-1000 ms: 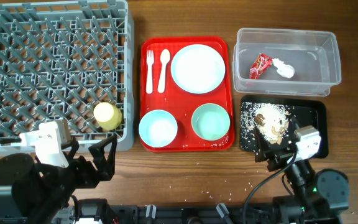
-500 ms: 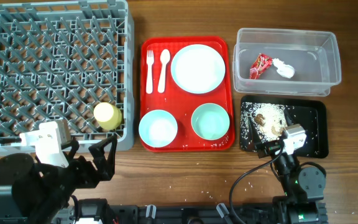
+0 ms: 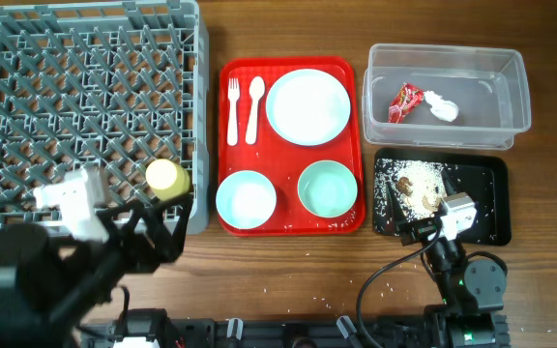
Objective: Sort waste into correct bins and load items into the dishwasher rack
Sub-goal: 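Grasp the white fork with the left gripper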
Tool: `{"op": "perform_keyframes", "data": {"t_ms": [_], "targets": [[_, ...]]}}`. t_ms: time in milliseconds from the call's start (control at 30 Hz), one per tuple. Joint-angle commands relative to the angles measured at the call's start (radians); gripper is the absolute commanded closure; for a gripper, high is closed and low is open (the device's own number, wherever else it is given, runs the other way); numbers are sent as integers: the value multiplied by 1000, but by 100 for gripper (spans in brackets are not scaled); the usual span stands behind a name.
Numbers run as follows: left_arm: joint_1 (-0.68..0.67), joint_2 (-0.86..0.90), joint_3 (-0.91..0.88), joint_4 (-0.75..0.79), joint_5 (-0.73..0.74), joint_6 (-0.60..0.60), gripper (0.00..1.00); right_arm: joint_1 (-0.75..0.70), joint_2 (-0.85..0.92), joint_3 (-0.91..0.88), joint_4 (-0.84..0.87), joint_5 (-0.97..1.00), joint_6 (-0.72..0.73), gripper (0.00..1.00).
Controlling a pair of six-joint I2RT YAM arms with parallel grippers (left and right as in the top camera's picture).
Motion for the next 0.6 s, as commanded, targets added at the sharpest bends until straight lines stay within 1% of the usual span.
{"op": "perform_keyframes", "data": {"t_ms": [0, 33, 100, 133, 200, 233, 267, 300, 333, 433, 500, 567], "targets": [[-40, 195, -16, -13, 10, -19, 15, -4, -11, -4, 8, -20, -12, 0], [-71, 250, -15, -9, -23, -20, 15, -4, -11, -4, 8, -20, -12, 0], [-155, 369, -15, 20, -139, -20, 16, -4, -11, -4, 8, -20, -12, 0], [-237, 483, -14, 64, -216, -19, 20, -4, -11, -4, 8, -20, -12, 0], [-303, 581, -11, 100, -303, -20, 25, -4, -11, -4, 8, -20, -12, 0], [-351, 671, -3, 135, -395, -19, 26, -4, -11, -4, 8, -20, -12, 0], [-381, 758, 13, 168, -491, -19, 20, -4, -11, -4, 8, -20, -12, 0], [-392, 822, 32, 196, -552, -12, 13, -4, -11, -4, 8, -20, -12, 0], [-393, 898, 56, 247, -578, 23, 10, -4, -11, -4, 8, -20, -12, 0], [-377, 1087, 120, 377, -569, 57, 10, -4, -11, -4, 8, -20, -12, 0], [-364, 1218, 156, 465, -496, 113, 14, -4, -11, -4, 8, -20, -12, 0], [-364, 1275, 157, 541, -498, 122, 18, -4, -11, -4, 8, -20, -12, 0]]}}
